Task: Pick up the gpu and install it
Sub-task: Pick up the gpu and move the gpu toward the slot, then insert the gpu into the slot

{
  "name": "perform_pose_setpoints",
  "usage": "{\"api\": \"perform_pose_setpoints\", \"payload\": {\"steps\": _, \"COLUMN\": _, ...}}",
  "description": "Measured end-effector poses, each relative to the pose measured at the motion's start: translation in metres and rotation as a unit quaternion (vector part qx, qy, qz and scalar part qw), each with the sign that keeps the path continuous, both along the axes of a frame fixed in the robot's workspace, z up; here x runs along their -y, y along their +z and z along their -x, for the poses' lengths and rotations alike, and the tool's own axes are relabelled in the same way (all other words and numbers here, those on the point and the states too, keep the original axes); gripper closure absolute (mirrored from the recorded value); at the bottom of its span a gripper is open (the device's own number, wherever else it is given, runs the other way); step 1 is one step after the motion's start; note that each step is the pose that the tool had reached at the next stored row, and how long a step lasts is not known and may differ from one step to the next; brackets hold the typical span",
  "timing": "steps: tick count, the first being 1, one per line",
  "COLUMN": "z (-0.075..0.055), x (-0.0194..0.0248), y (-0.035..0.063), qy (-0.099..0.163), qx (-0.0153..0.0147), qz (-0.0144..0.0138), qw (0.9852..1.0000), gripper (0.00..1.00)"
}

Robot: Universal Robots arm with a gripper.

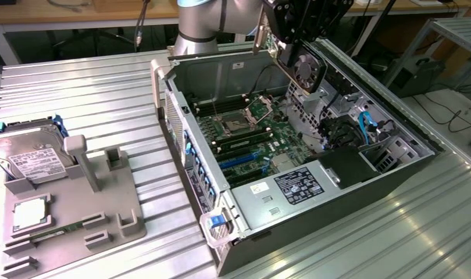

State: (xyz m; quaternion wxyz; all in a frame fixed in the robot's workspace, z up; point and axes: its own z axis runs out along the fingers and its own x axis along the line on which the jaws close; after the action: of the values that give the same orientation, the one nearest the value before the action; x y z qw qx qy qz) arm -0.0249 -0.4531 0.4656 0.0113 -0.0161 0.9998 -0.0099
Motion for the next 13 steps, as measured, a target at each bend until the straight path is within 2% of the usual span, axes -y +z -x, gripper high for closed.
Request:
{"api": "perform_pose_setpoints", "payload": {"steps": 10, "z": 0.0000, "x": 0.0000, "y": 0.0000, "qy": 0.001, "qx": 0.0000, "qz": 0.0000, "qw": 1.0000, "gripper": 0.72}}
{"api": "perform_pose_setpoints", "payload": {"steps": 13, "z": 0.0000, "x": 0.0000, "y": 0.0000, "qy": 0.009, "qx": 0.0000, "qz": 0.0000, "qw": 1.0000, "gripper": 0.72}}
